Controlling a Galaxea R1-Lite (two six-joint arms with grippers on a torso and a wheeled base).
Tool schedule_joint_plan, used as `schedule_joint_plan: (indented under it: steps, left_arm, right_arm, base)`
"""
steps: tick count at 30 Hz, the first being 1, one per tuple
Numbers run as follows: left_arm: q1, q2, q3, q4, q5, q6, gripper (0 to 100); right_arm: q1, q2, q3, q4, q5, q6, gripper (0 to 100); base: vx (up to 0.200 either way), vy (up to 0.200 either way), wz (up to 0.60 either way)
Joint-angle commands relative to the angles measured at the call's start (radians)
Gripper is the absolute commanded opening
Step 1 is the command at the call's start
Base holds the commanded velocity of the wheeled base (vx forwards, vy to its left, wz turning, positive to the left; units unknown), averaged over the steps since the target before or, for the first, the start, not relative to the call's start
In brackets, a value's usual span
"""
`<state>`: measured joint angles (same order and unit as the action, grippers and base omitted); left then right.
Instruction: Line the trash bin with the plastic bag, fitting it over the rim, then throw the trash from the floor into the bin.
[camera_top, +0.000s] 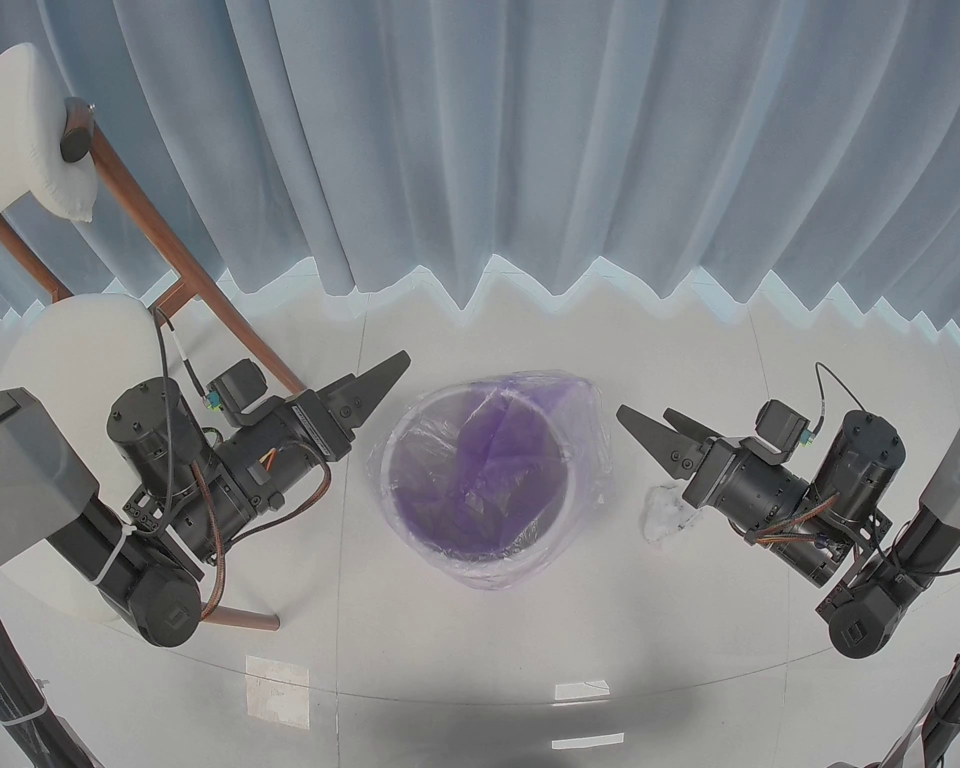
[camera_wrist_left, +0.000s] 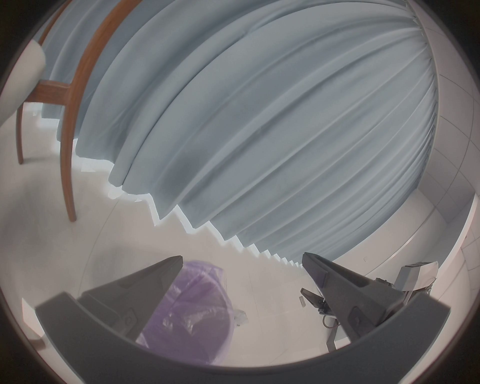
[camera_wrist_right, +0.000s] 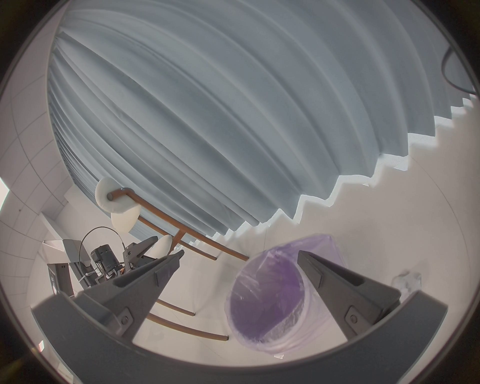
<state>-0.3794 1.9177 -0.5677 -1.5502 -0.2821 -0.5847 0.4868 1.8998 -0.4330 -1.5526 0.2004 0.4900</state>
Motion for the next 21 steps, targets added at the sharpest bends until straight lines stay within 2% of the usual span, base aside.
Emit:
schedule_joint_plan:
  steps: [1,3,6,9,18,21]
  left_arm:
    - [0.0,0.035,0.015,-0.001,0.001,0.005,100]
    - [0.002,0.083,0.022,-0.001,0.009,0.036,100]
    - [0.022,0.185,0.02,-0.001,0.027,0.134,100]
    - [0.054,0.285,-0.001,-0.001,0.067,0.187,100]
    - [0.093,0.422,-0.044,-0.001,0.103,0.184,100]
    - [0.112,0.469,-0.061,-0.001,0.136,0.198,100]
  right_arm:
    - [-0.001,0.025,-0.004,-0.017,-0.003,-0.002,100]
    - [-0.001,0.039,-0.006,-0.017,-0.004,-0.007,100]
    - [-0.001,0.05,-0.003,-0.017,-0.004,-0.019,100]
    - [-0.001,0.053,-0.003,-0.017,-0.004,-0.031,100]
    - [0.006,0.056,0.003,-0.017,-0.004,-0.042,100]
    - [0.01,0.055,0.003,-0.017,-0.004,-0.053,100]
  base:
    - [-0.2,0.0,0.0]
    - [-0.2,0.0,0.0]
    - [0.0,0.0,0.0]
    - [0.0,0.0,0.0]
    - [0.0,0.0,0.0]
    - [0.0,0.0,0.0]
